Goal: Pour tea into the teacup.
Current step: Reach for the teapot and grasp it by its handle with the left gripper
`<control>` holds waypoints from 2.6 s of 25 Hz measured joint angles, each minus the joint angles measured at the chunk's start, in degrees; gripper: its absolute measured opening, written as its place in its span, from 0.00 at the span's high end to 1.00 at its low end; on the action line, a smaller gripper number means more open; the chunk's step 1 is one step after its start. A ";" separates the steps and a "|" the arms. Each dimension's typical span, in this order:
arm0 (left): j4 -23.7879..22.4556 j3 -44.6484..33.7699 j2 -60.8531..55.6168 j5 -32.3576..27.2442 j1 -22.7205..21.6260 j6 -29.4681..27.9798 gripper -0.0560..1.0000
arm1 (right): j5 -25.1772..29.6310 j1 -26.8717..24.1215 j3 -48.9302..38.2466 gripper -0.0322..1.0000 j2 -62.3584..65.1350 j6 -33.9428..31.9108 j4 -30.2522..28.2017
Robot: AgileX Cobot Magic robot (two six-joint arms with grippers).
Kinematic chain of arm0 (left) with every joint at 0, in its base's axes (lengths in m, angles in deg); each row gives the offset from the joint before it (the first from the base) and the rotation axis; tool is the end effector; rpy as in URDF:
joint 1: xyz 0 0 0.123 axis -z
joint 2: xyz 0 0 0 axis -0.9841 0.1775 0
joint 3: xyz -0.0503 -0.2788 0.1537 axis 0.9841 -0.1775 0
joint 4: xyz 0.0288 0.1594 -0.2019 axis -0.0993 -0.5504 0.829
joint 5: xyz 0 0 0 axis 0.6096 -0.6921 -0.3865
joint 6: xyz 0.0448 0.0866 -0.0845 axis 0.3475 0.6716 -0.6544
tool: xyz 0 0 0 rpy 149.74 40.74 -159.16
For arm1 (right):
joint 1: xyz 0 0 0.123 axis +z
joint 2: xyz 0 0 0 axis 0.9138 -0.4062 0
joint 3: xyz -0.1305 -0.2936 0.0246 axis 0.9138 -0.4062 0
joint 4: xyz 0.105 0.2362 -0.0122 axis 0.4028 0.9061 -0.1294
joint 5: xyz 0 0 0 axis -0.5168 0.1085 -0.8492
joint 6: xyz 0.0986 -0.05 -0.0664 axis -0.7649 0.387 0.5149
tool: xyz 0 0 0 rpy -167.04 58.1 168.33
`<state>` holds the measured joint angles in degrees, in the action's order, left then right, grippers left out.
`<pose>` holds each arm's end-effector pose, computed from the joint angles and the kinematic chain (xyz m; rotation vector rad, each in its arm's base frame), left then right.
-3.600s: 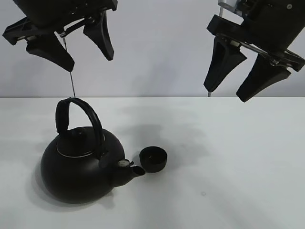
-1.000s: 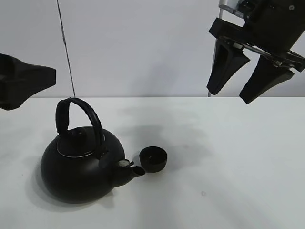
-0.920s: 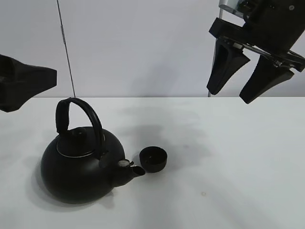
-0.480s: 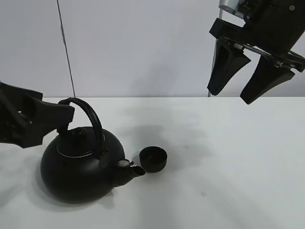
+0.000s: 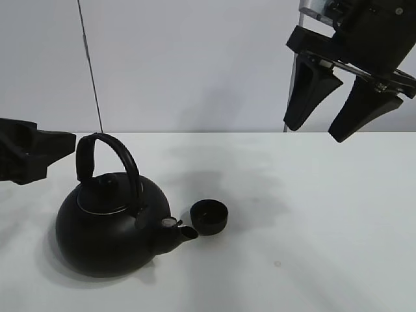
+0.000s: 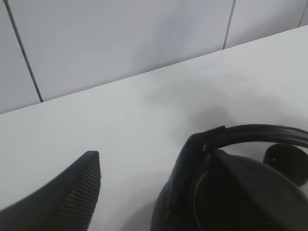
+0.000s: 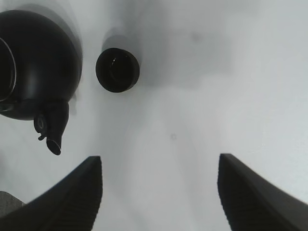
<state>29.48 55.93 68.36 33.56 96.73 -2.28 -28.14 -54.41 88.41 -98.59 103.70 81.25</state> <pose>0.2549 -0.1040 0.1741 0.5067 1.8023 -0.3135 0.3378 0.1130 0.2611 -0.4102 2.8558 0.5174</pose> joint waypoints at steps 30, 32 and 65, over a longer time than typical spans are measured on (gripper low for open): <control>-8.18 3.14 9.61 8.24 -1.09 -1.22 0.51 | -1.52 0.00 0.00 0.51 0.00 -0.49 0.00; -8.04 3.73 9.61 8.19 -1.09 -1.22 0.51 | -1.52 0.00 0.00 0.51 0.00 -0.49 0.00; -12.24 8.92 14.67 6.27 -1.09 1.64 0.52 | -1.52 0.00 0.00 0.51 0.00 -1.16 0.04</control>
<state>17.24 64.85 83.03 39.83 95.64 -0.64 -29.66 -54.41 88.41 -98.59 102.54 81.30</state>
